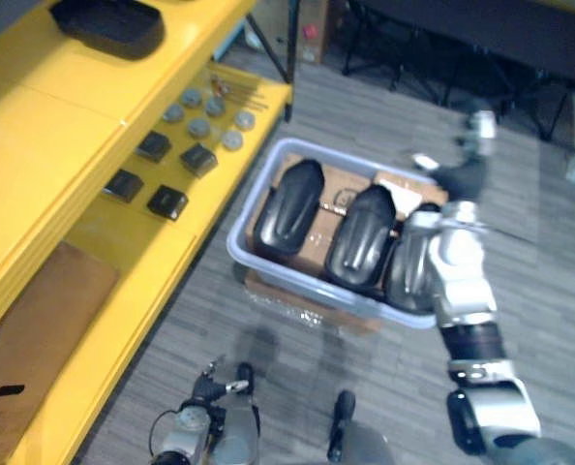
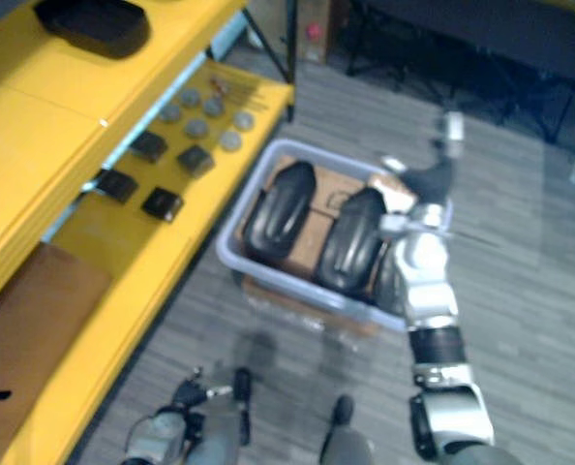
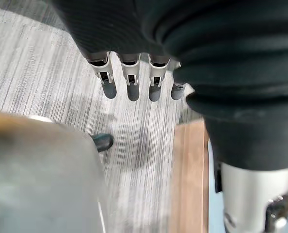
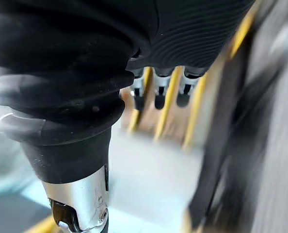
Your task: Walk over and take plastic housings, then place them on the shelf
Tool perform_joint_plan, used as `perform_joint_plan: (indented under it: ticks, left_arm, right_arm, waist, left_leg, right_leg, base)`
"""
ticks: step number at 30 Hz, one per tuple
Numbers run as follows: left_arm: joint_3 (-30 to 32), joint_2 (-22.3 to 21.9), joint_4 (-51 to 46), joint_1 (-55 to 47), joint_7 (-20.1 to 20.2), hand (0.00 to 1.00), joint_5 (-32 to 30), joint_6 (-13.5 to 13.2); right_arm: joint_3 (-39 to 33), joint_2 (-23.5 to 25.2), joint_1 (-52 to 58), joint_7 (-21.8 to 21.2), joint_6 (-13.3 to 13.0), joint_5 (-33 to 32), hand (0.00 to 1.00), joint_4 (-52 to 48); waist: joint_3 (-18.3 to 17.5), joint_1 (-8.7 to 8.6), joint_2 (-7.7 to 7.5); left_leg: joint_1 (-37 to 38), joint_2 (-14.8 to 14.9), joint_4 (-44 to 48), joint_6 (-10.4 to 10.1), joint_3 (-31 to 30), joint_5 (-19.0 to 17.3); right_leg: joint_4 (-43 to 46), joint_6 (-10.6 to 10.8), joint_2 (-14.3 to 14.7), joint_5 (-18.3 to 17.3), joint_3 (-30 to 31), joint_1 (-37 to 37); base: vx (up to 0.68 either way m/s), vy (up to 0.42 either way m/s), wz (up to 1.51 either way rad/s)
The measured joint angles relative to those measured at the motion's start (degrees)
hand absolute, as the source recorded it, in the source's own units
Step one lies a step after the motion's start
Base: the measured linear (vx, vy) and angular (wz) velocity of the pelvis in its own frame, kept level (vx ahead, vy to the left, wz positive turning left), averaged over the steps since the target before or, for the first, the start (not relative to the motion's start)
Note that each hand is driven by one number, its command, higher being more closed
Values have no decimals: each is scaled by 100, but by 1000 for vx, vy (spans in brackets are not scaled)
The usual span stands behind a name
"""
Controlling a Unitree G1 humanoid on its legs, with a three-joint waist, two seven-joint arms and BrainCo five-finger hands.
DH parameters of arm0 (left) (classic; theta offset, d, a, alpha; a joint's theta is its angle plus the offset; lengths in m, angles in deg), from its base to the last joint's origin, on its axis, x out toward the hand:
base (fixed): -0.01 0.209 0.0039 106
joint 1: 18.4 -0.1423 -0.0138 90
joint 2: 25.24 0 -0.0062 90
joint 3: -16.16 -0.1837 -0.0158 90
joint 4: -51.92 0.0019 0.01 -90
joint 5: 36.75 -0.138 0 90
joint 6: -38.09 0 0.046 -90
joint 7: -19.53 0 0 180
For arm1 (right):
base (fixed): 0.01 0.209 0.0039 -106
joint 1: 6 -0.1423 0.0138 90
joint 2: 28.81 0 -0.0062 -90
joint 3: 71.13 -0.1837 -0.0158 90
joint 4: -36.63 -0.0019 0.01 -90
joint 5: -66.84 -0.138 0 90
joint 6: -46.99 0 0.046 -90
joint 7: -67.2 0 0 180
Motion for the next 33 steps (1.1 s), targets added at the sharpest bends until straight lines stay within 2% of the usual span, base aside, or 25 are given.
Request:
perform_joint_plan:
  ticks: [3, 7, 13, 19, 25, 30, 33]
  left_arm:
    - [-15, -1, -276, 48, -16, 0, -57, -183]
    - [-235, 2, -408, 106, -81, 0, -215, -333]
    - [-361, -59, -458, 296, -220, 0, -153, -363]
    - [-461, -81, -437, 459, -332, 0, 30, -345]
    - [-451, -116, -400, 638, -435, 0, 77, -352]
    - [-442, -198, -402, 761, -453, 0, 287, -351]
    - [-437, -226, -420, 766, -452, 0, 295, -351]
  right_arm:
    - [-591, -109, 180, 437, 21, -227, 0, 95]
    - [-639, -355, 98, 671, 141, -657, 0, 775]
    - [-664, -862, -327, 763, 480, -992, 0, 1524]
    - [-578, -967, -407, 398, 843, -1011, 0, 2315]
    - [-543, -967, -407, 194, 885, -1228, 0, 2523]
    - [-305, -968, -428, -206, 893, -1224, 0, 2734]
    - [-235, -968, -471, -282, 968, -1214, 0, 2743]
  waist:
    - [316, -10, -60]
    - [412, -12, -65]
    - [627, 19, 84]
    - [668, 96, 128]
    - [773, 122, 152]
    - [775, 257, 155]
    - [780, 295, 152]
  left_leg:
    - [-190, 85, 26, -14, 81, 19]
    - [-446, 91, 174, -18, -61, 17]
    - [-813, 73, 459, 24, -154, -131]
    - [-1147, 67, 643, 29, -232, -133]
    - [-1372, 62, 756, 31, -336, -132]
    - [-1471, 71, 780, 32, -358, -129]
    - [-1494, 73, 783, 32, -367, -127]
  right_leg:
    - [-67, -39, 93, 159, 133, -237]
    - [-90, -52, 116, 225, 200, -434]
    - [-79, -49, 109, 292, 278, -683]
    - [24, -46, 103, 295, 261, -954]
    - [90, -49, 104, 291, 176, -1098]
    - [250, -70, 97, 230, 151, -1243]
    - [275, -66, 96, 213, 139, -1266]
  base:
    - [-7, -17, -23]
    - [17, -9, -10]
    - [-25, 10, -1]
    - [-14, 3, 2]
    - [-4, 3, 5]
    - [2, 0, 1]
    - [0, 0, 0]
